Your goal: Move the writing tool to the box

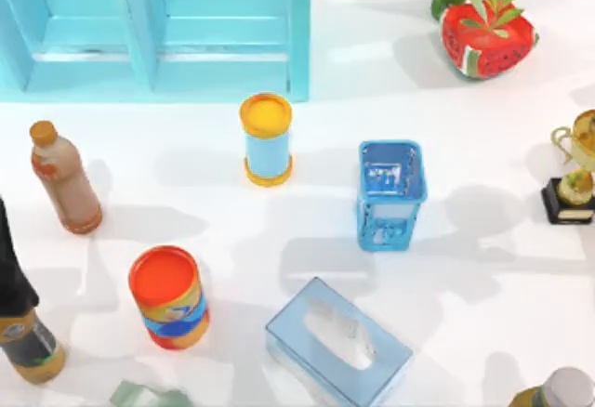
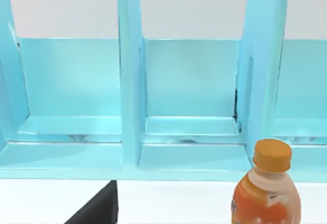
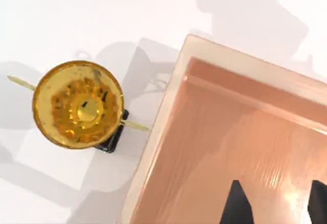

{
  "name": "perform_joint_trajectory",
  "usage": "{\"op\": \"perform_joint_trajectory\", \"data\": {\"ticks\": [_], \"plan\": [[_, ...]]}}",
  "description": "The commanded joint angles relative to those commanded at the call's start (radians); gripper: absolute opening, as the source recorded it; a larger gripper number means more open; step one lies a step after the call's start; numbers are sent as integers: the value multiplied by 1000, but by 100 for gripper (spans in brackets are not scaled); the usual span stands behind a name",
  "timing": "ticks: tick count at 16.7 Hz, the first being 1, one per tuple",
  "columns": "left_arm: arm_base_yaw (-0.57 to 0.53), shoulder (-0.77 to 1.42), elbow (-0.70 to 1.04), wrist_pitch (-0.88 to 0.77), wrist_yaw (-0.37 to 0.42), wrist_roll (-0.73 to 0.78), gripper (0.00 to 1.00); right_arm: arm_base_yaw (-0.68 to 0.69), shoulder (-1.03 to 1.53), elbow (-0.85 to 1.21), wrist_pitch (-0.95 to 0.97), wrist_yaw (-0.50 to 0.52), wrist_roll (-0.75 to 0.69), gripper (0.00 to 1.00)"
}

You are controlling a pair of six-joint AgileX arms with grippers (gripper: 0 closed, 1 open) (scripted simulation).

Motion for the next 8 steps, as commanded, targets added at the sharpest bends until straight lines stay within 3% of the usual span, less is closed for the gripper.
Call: {"op": "perform_joint_trajectory", "data": {"ticks": [4,8], "plan": [[0,0,0,0,0,0,100,-58,-17,-8,-134,137,-26,0],[0,0,0,0,0,0,100,-62,-18,-14,-142,147,-28,0]]}}
